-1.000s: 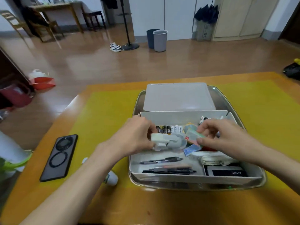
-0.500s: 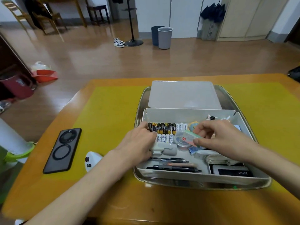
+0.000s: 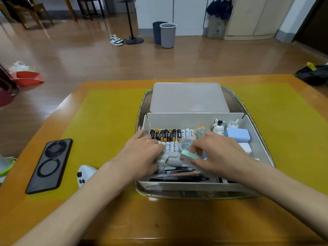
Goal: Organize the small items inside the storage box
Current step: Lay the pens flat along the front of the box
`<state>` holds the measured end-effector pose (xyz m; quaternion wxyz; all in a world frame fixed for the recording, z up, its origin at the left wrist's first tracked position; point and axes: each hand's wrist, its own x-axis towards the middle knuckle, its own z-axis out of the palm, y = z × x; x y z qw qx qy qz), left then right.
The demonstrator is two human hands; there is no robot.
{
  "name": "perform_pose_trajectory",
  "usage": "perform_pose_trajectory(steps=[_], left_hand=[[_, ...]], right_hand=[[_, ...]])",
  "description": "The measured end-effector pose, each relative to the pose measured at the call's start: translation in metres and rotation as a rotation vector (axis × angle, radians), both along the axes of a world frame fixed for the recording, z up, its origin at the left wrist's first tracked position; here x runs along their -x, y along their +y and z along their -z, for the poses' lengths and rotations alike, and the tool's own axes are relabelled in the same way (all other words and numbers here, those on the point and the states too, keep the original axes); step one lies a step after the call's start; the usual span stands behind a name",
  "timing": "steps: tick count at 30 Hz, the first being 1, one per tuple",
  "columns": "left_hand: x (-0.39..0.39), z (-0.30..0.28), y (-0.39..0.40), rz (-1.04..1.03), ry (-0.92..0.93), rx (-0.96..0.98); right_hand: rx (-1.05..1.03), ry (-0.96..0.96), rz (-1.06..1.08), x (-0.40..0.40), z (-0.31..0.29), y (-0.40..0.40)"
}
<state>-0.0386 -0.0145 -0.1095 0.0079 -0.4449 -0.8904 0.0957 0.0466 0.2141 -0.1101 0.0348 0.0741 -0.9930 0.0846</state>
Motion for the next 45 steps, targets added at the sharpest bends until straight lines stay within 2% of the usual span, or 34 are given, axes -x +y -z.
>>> perform_pose_trajectory(steps=[11,17,23,34,38,41,45], left_hand=[[0.002,0.001,0.004,-0.049,0.094,0.061],[0.004,0.003,0.001,-0.071,0.073,0.052],[0.004,0.004,0.001,-0.058,0.075,0.093],[0.003,-0.001,0.004,-0.063,0.052,0.116],[-0.002,-0.009,0.001,-0.014,0.034,0.007],[-0.012,-0.016,0.001,0.054,-0.096,-0.184],[-0.026,-0.017,0.003,0.001,-0.358,-0.113]], right_hand=[[-0.196,0.051,-0.016,0.000,-0.001,0.001],[-0.246,0.014,-0.102,0.006,0.007,-0.006],[-0.279,0.086,-0.198,0.005,0.013,-0.006],[-0.205,0.063,-0.156,0.008,0.007,-0.003],[-0.129,-0.033,-0.122,0.000,-0.004,0.005],[-0.129,-0.159,-0.161,-0.002,-0.009,0.003],[-0.248,-0.283,-0.328,0.006,-0.011,-0.014]])
